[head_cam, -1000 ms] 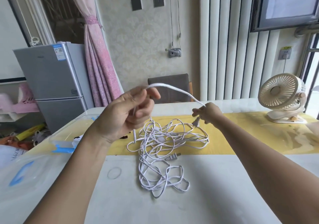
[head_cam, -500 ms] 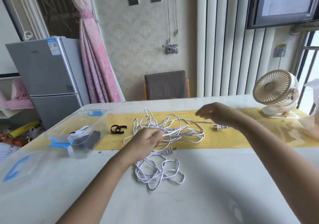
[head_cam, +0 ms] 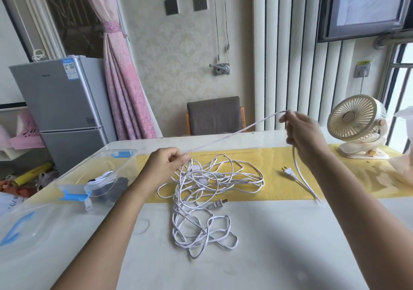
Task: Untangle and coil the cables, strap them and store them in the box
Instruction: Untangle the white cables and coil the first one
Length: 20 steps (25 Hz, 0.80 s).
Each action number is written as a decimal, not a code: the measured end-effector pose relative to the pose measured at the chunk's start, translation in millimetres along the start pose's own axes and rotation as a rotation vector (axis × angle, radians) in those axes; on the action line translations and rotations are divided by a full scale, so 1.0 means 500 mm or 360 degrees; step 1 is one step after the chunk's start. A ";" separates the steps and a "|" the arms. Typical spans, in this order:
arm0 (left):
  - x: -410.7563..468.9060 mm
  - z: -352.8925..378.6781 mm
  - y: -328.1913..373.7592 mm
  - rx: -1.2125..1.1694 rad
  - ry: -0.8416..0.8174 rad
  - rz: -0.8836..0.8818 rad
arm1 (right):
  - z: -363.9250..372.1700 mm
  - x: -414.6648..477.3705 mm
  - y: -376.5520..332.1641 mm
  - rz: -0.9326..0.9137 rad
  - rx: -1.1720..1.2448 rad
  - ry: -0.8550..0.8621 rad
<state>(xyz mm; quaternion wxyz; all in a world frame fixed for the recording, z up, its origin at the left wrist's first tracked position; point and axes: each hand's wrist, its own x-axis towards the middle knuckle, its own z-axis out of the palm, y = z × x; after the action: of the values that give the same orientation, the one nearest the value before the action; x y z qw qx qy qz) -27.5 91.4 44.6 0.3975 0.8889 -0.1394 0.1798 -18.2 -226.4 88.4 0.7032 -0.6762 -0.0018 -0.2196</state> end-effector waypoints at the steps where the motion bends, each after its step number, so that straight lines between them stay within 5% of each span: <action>1: 0.005 -0.002 -0.029 0.0009 0.0002 -0.0048 | -0.018 0.019 0.013 0.0035 -0.0067 0.0150; 5: 0.031 -0.001 -0.036 -0.0272 0.0347 0.0010 | -0.019 0.044 0.059 0.0123 -0.0768 0.0167; 8: 0.076 -0.021 0.095 -0.0105 0.0476 0.0447 | 0.027 0.027 0.036 -0.0083 -0.1394 -0.0088; 11: 0.130 -0.044 0.226 0.0112 0.0365 0.0770 | 0.092 -0.004 -0.024 -0.0622 -0.0916 -0.0309; 14: 0.154 -0.035 0.269 0.0356 0.0014 0.0717 | 0.126 -0.020 -0.070 -0.0674 -0.0264 -0.0829; 16: 0.144 -0.021 0.255 0.0301 -0.0102 0.0597 | 0.126 -0.025 -0.084 -0.0623 -0.0364 -0.0961; 20: 0.105 0.012 0.160 0.0195 -0.0370 0.0253 | 0.095 -0.017 -0.071 -0.0691 -0.0845 -0.0769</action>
<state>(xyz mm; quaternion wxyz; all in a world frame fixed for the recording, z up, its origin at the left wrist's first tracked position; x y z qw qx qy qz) -10.4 29.7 115.8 0.3083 0.9125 -0.2431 0.1149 -22.9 -178.1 123.8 0.4212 -0.8500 -0.2525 -0.1904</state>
